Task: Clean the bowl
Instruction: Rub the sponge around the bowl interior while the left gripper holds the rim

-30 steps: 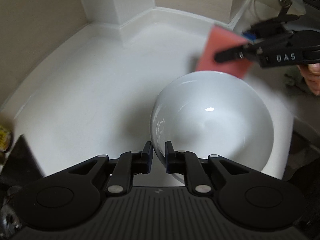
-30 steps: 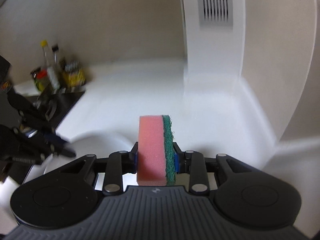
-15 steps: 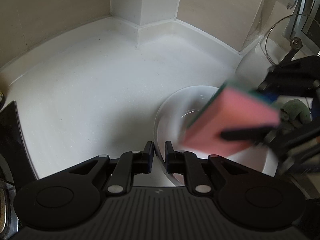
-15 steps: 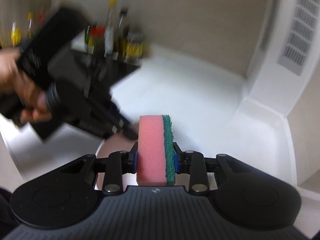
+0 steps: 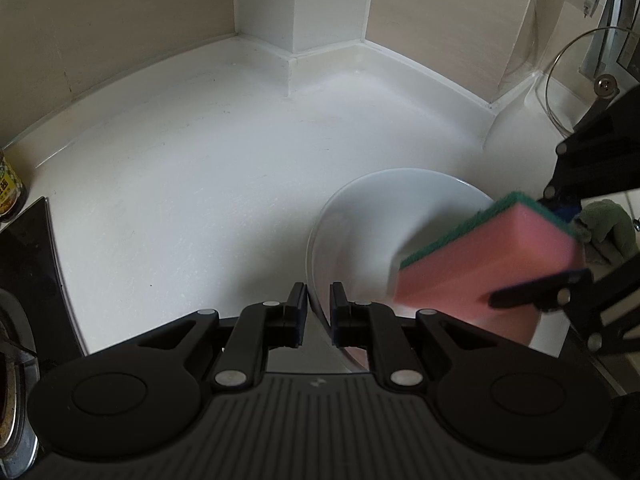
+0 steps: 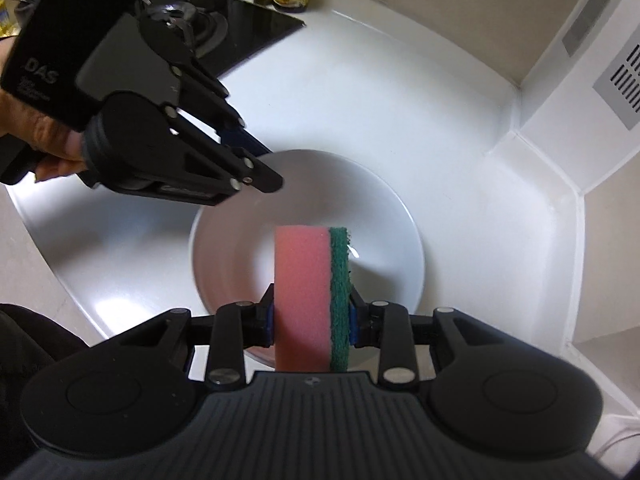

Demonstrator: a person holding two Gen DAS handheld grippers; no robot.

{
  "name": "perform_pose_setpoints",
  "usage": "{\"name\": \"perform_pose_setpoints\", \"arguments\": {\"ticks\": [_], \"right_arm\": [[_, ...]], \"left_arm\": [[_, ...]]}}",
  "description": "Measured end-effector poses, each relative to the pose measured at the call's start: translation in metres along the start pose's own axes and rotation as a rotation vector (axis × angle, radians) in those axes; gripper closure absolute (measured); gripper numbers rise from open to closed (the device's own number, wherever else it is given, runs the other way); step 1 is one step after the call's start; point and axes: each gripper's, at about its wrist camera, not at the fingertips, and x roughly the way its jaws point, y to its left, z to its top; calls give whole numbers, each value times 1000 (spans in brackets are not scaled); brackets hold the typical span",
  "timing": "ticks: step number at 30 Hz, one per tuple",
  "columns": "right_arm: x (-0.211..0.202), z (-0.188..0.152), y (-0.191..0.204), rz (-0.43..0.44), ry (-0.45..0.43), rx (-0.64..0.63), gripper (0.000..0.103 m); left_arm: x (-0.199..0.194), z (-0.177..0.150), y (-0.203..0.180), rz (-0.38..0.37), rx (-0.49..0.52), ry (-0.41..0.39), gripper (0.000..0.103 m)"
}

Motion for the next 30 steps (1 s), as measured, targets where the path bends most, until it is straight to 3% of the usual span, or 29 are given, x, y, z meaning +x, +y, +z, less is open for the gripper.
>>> {"name": "perform_pose_setpoints", "arguments": {"ticks": [4, 10, 19, 25, 30], "right_arm": [[2, 9, 1, -39, -5, -49, 76], [32, 23, 32, -140, 33, -278, 76], [20, 14, 55, -18, 80, -490, 76], [25, 16, 43, -42, 143, -495, 76], [33, 25, 40, -81, 142, -492, 77]], "left_arm": [[-2, -2, 8, -23, -31, -8, 91], [0, -2, 10, -30, -47, -11, 92], [3, -2, 8, -24, -44, -14, 93], [4, -4, 6, -21, -36, -12, 92], [2, -5, 4, -6, -24, -10, 93]]}}
